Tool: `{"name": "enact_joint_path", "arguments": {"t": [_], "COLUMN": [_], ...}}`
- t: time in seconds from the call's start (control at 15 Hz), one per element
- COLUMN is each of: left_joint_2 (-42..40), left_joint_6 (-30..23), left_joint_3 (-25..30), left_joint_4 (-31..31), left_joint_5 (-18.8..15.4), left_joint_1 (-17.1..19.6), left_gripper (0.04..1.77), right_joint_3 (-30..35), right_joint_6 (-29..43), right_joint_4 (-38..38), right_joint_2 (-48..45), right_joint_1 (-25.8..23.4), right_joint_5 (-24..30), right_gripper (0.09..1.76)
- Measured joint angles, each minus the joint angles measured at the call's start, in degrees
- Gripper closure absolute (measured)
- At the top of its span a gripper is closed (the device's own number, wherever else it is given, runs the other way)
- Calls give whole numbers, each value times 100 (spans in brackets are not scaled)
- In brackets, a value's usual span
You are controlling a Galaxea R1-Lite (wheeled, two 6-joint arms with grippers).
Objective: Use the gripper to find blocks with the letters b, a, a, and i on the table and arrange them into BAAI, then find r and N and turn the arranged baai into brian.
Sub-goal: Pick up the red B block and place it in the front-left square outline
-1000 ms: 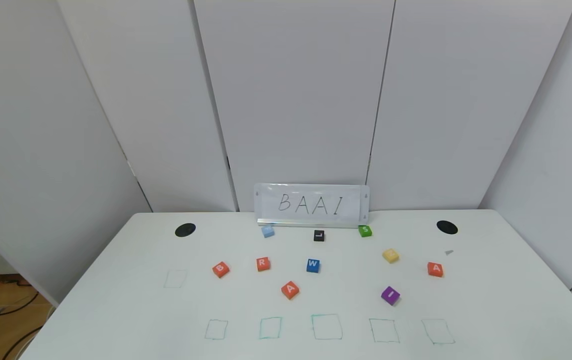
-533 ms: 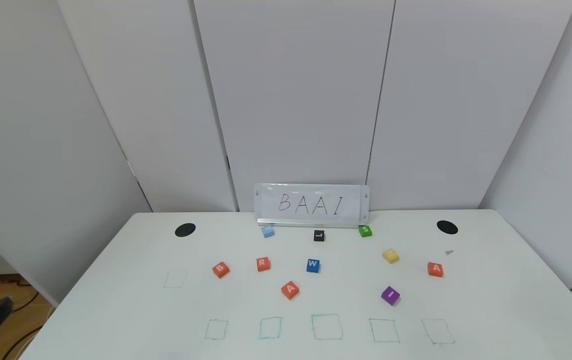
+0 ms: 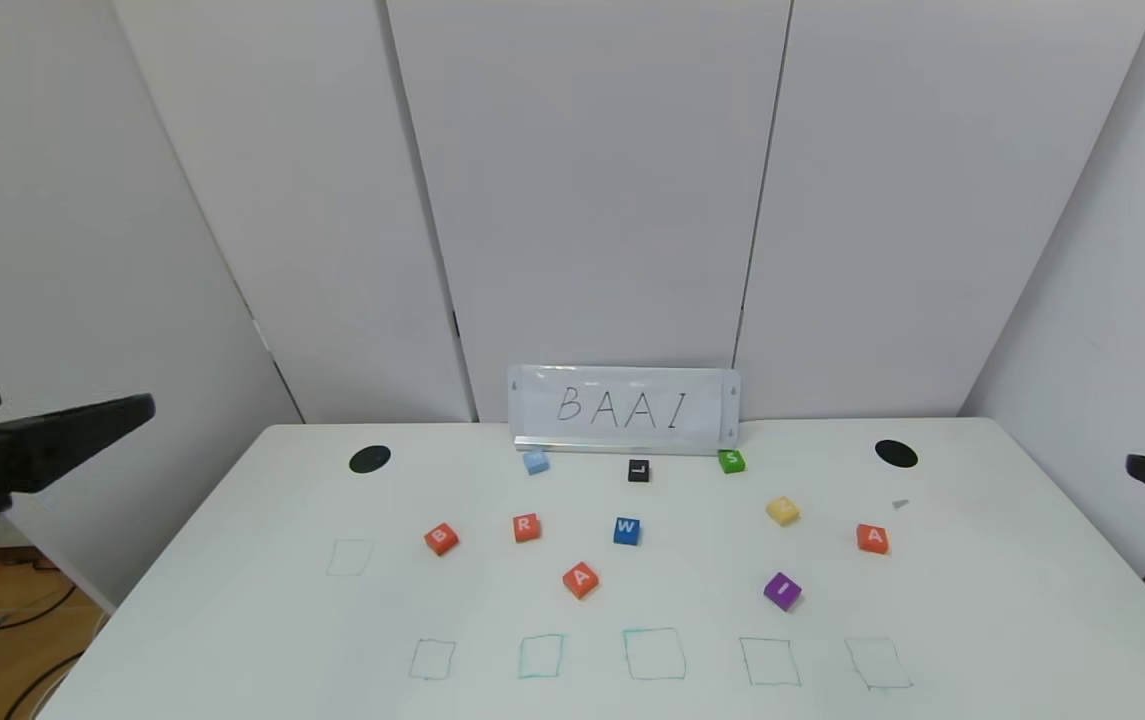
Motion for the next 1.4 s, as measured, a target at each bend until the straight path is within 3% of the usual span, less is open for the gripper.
{"name": "enact_joint_path", "arguments": {"t": [0.27, 0.4, 0.6, 0.73, 0.87, 1.2, 1.4], "left_joint_2": [1023, 1552, 2259, 2740, 3322, 4946, 5858], "left_joint_6": [-13, -46, -194, -596, -1335, -2660, -3268], "left_joint_3": [-1133, -1753, -2317, -2723, -3412, -5336, -6196], "left_joint_4": [1503, 2225, 2651, 3044, 3643, 5073, 5535], "left_joint_5": [-46, -20, 112, 341, 453, 453, 423], "left_joint_1": [-11, -27, -118, -280, -479, -705, -768], "left_gripper": [9, 9, 9, 9, 9, 9, 9], "right_joint_3": [-1414, -1713, -1864, -1892, -1903, -1888, -1851], "right_joint_6": [88, 132, 148, 140, 138, 118, 118], "right_joint_4": [1340, 1484, 1492, 1492, 1507, 1529, 1547], "right_joint_2": [1045, 1447, 1762, 1805, 1783, 1694, 1634], "right_joint_1": [28, 80, 163, 177, 179, 216, 321], "right_joint_5": [-16, -282, -402, -396, -388, -367, -367], "right_gripper": [14, 14, 14, 14, 14, 14, 14]}}
